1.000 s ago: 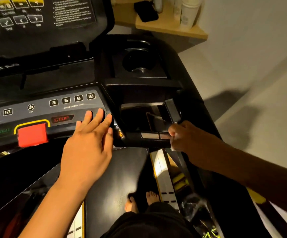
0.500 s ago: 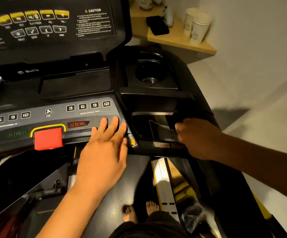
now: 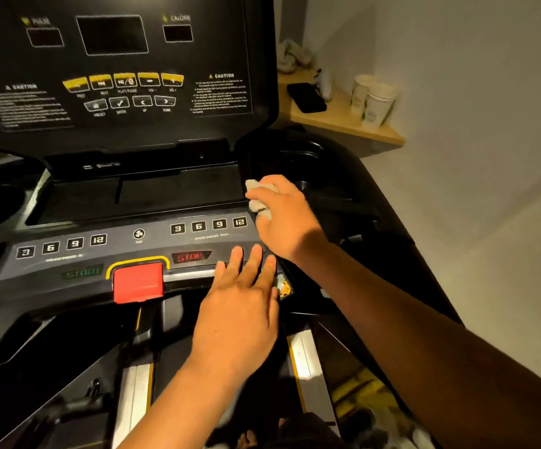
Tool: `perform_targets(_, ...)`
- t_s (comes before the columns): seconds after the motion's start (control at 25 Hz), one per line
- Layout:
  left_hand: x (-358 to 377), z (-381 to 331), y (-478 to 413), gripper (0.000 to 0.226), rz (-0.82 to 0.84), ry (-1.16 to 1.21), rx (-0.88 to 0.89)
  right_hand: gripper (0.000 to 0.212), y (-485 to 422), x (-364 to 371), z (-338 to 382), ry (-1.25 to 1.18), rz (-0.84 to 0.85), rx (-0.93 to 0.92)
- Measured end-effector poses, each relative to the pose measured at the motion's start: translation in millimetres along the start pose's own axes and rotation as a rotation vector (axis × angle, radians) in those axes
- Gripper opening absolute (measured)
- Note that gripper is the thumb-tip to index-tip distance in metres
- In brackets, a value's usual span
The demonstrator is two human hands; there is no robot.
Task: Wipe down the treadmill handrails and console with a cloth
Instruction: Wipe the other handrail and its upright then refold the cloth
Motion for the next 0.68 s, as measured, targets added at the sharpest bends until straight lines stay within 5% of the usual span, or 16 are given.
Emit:
perform_targets(0.28,5,10,-2,0.062,0.164,0.074,0.004,0.016,25,-86,-100,0.381,0.021,-0.080)
perform_targets(0.44,-29,10,-23,0.034,0.128,0.205,-0.082,0.015,14,-128,-146,0.511,0.080,-0.014)
perform_targets(0.56,-49,-10,-72,0.038,-0.057,0.500,-0.090,0.014,-7,-144,-128,-0.301,-0.006,0.220)
perform_targets(0.68,-23,-28,-124,0.033,0.126,1.246,-0.317,0.036,-9,-104,-87,-0.865,0.245,0.319)
Point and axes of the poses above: each hand's wrist, its own y-axis away from the middle knuckle, its own x-axis out of the palm, z = x × y, the point moved 7 cm from there along -y, towards the middle knuckle, and after that the axes turned 3 degrees about y, right-handed, at the moved point
